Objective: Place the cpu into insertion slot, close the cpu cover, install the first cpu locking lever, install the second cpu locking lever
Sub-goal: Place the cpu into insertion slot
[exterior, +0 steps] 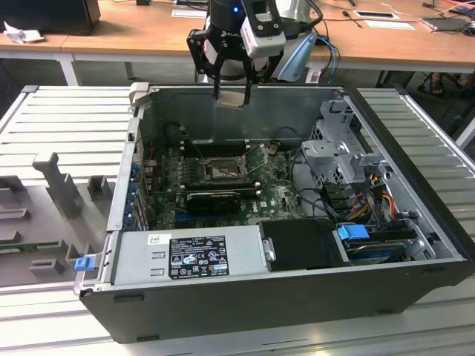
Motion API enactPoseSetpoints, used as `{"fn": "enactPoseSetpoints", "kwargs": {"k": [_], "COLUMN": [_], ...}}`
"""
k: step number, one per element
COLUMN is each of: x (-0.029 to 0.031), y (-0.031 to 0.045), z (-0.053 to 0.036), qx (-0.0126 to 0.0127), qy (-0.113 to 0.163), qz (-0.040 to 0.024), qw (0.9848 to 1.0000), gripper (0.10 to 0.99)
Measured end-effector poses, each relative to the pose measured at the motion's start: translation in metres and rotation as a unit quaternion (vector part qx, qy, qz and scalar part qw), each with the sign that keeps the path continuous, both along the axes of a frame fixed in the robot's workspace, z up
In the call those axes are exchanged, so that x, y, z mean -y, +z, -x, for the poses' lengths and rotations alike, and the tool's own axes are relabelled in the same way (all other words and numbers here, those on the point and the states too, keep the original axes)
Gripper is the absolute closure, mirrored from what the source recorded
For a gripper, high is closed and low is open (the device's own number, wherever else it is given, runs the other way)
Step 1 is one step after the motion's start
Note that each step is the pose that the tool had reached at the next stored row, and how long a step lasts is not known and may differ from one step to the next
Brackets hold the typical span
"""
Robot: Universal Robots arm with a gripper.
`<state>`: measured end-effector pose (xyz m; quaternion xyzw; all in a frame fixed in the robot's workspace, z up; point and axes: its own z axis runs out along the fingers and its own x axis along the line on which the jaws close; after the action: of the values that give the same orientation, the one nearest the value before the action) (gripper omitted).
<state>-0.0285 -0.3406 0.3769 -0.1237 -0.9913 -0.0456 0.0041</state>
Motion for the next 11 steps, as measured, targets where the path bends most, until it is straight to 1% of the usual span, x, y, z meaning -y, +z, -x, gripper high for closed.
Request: {"fn": "enactPoseSetpoints", "kwargs": {"k": [11], "x": [0.0000], "y": [-0.0001], "z": [0.0000], "qx": [0.0000], "qy": [-0.025], "qz": [0.0000], "qw": [0.9997], "gripper": [0.557]}}
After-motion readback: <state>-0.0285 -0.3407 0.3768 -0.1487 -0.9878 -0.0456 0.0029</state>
